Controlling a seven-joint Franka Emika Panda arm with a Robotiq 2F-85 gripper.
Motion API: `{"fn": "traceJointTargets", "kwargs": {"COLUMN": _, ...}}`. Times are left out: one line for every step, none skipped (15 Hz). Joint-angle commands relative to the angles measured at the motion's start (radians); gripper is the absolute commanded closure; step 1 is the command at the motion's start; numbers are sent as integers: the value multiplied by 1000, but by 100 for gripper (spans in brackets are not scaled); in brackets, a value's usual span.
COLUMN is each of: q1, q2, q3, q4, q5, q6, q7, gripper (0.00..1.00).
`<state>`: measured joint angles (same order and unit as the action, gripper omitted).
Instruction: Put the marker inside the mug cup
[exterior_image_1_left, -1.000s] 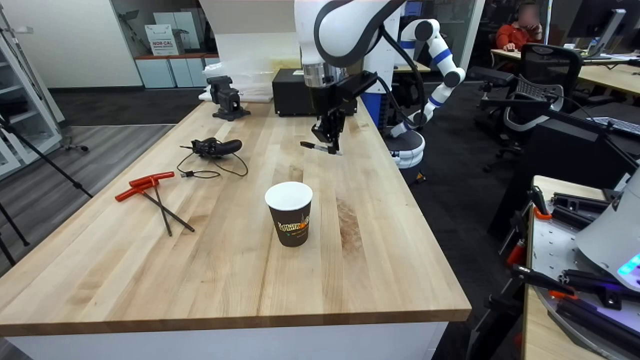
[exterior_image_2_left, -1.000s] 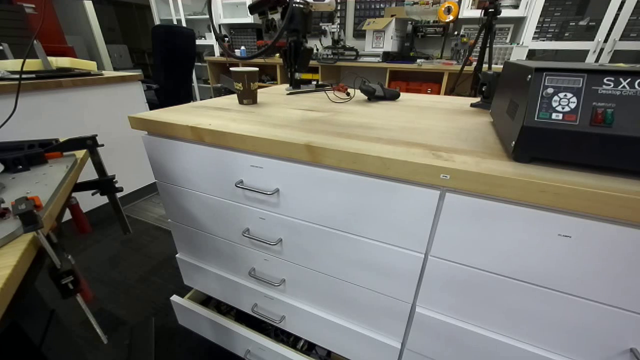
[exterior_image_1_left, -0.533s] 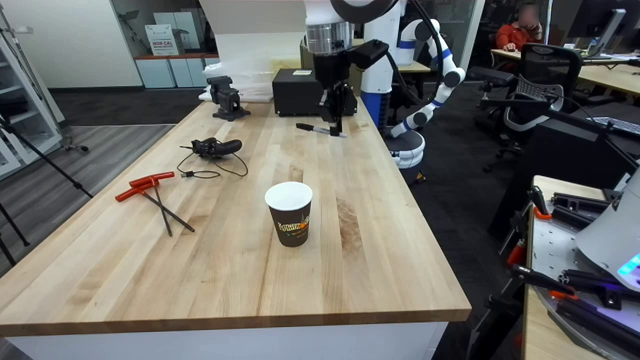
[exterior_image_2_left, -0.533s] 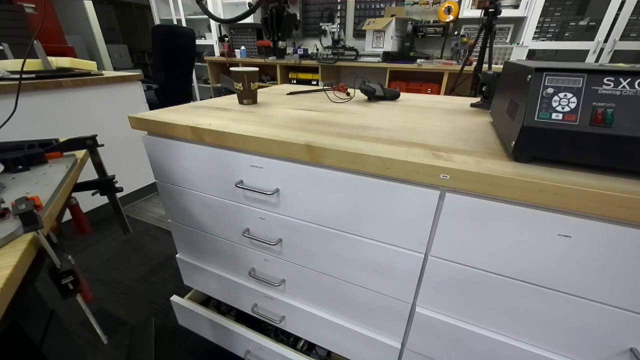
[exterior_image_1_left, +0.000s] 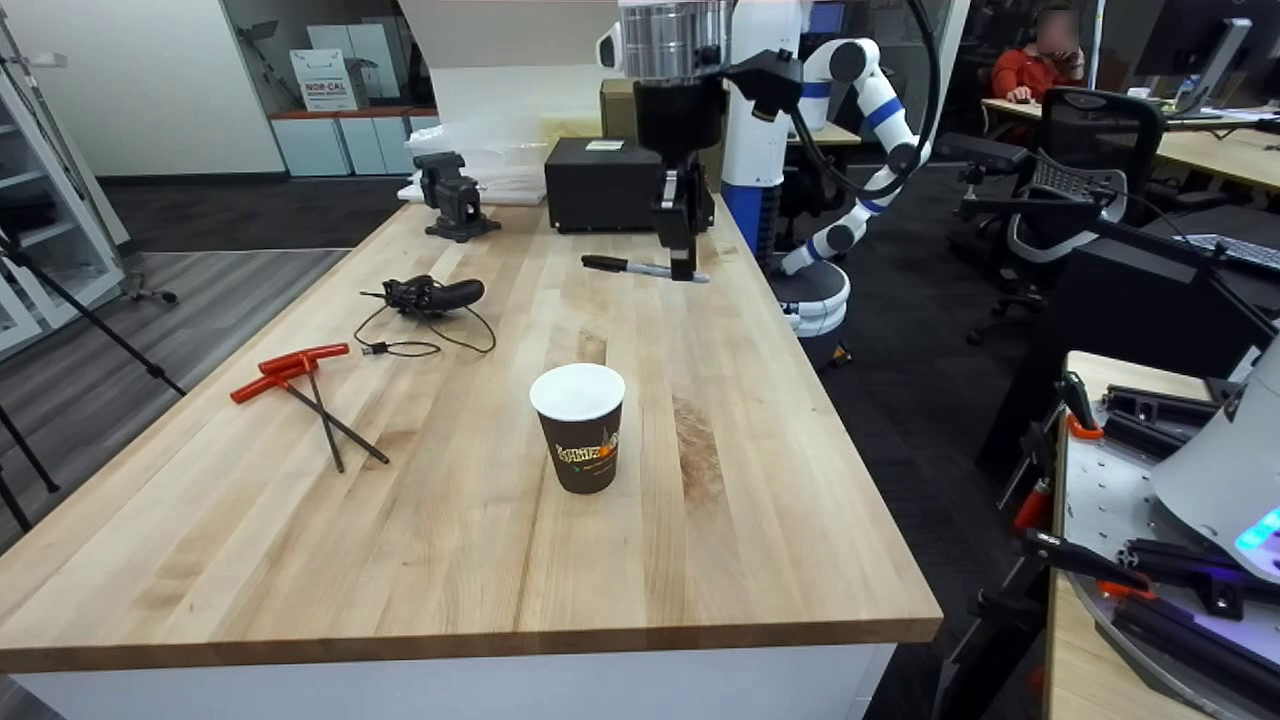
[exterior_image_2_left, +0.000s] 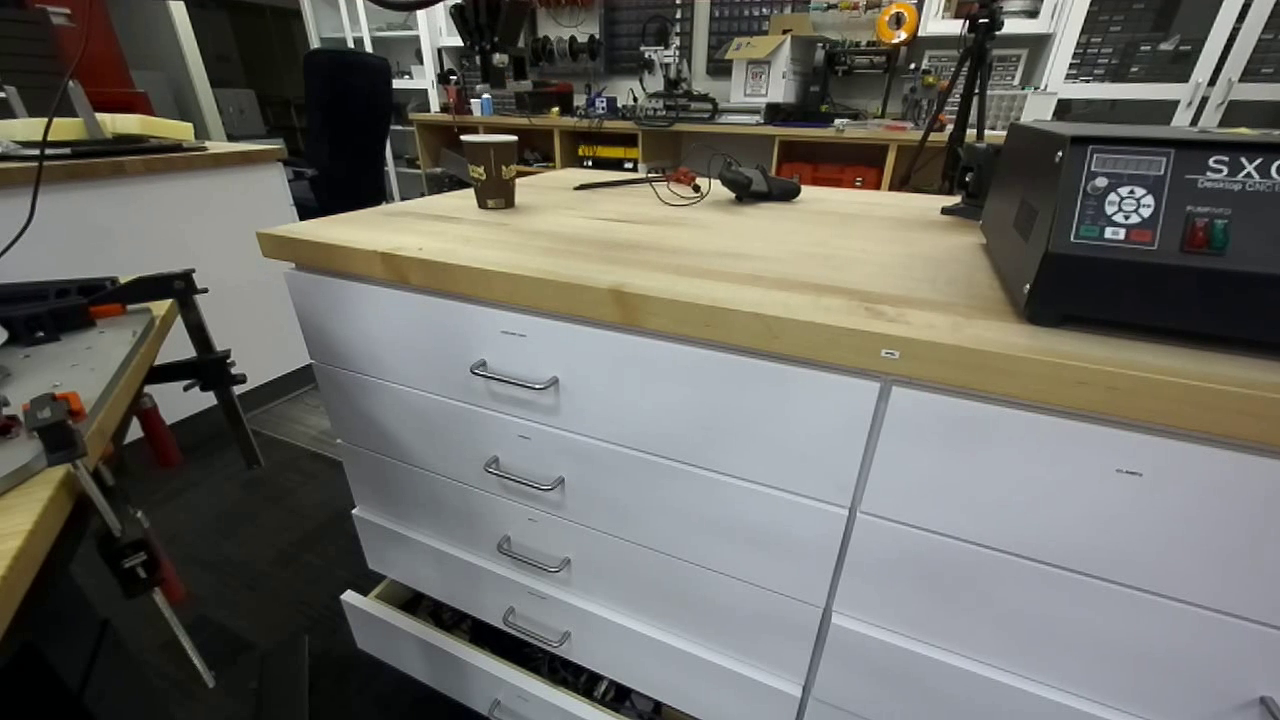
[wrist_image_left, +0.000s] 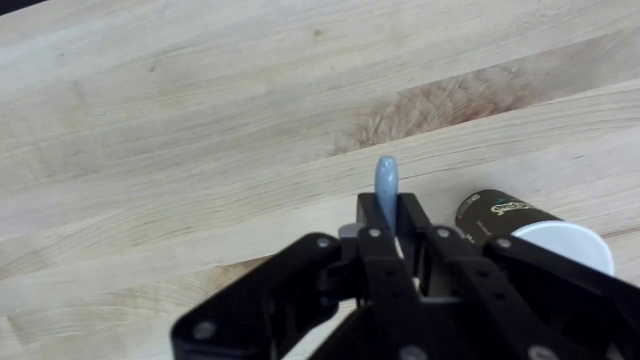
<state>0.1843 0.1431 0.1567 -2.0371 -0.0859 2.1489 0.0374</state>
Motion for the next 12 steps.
{"fn": "traceJointTargets", "kwargs": {"q1": 22, "q2": -73, "q3": 32, "q4": -63, "q5": -18, "q6": -23, "q7": -54, "gripper": 97}}
{"fn": "traceJointTargets", "kwargs": {"q1": 29, "q2": -77, "q3": 42, "q4": -63, "q5": -23, "q6": -35, "q7": -70, "gripper": 97}}
{"fn": "traceJointTargets", "kwargs": {"q1": 35, "q2": -80, "q3": 50, "q4": -60, "q5": -28, "q6": -52, "q7": -81, "gripper": 97}}
{"fn": "traceJointTargets", "kwargs": {"q1": 40, "q2": -82, "q3": 57, "q4": -59, "q5": -34, "q6": -71, "q7": -92, "gripper": 97}}
{"fn": "traceJointTargets", "kwargs": {"q1": 43, "q2": -81, "q3": 63, "q4": -54, "q5": -39, "q6": -88, "q7": -104, "gripper": 97}}
{"fn": "traceJointTargets", "kwargs": {"q1": 48, "q2": -81, "q3": 67, "q4": -50, "q5": -46, "q6": -104, "q7": -111, "gripper": 97}}
{"fn": "traceJointTargets", "kwargs": {"q1": 50, "q2": -78, "q3": 71, "q4": -48, "q5": -52, "q6": -114, "q7": -116, "gripper": 97}}
{"fn": "traceJointTargets", "kwargs": {"q1": 52, "q2": -77, "q3": 74, "q4": -45, "q5": -57, "q6": -125, "q7": -124, "gripper": 97}}
{"fn": "traceJointTargets", "kwargs": {"q1": 54, "q2": -76, "q3": 77, "q4": -44, "q5": -63, "q6": -133, "q7": -132, "gripper": 97}}
{"fn": "traceJointTargets", "kwargs": {"q1": 56, "q2": -74, "q3": 79, "q4": -42, "q5": -69, "q6": -138, "q7": -137, "gripper": 97}}
{"fn": "traceJointTargets", "kwargs": {"q1": 59, "q2": -72, "q3": 82, "q4": -39, "q5": -73, "q6": -141, "q7": -141, "gripper": 97}}
{"fn": "traceJointTargets", "kwargs": {"q1": 61, "q2": -71, "q3": 85, "q4": -38, "q5": -76, "q6": -142, "q7": -144, "gripper": 97}}
